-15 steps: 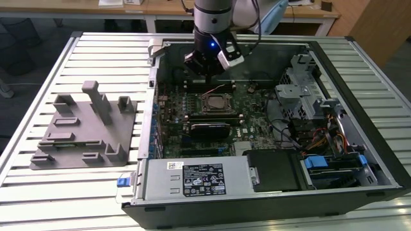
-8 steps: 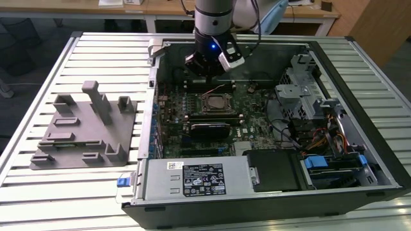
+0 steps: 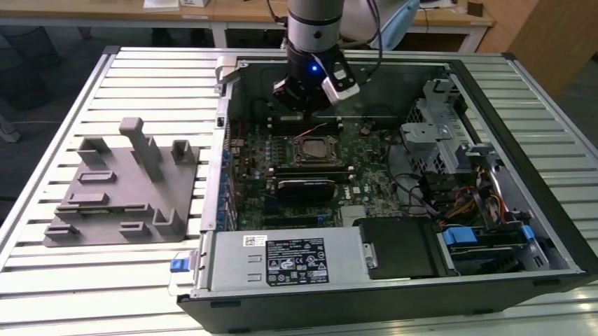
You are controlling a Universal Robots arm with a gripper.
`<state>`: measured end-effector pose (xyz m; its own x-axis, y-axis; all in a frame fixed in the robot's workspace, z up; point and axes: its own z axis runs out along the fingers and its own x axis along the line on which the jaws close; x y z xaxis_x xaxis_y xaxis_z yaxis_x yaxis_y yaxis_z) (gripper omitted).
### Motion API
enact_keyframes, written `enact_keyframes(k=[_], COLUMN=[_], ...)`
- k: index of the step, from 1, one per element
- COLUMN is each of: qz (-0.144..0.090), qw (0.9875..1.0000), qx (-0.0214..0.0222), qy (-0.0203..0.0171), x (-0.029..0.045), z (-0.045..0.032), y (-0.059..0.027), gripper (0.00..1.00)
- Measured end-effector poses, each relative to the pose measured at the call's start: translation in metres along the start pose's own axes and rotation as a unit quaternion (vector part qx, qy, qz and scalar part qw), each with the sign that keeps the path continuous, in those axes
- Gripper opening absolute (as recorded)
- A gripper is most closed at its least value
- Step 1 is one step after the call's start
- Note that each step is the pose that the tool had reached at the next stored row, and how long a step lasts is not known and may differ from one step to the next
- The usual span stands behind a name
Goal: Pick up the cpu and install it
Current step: 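Install the first cpu locking lever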
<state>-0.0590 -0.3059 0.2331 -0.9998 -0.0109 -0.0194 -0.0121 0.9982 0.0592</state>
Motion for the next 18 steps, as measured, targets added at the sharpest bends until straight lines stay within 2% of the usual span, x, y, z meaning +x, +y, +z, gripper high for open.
enact_keyframes(k=[18], qz=[0.000], qw=[1.0000], qx=[0.0007], qy=[0.0000], x=[-0.0079], z=[0.0091], y=[0.0030], gripper=[0.11])
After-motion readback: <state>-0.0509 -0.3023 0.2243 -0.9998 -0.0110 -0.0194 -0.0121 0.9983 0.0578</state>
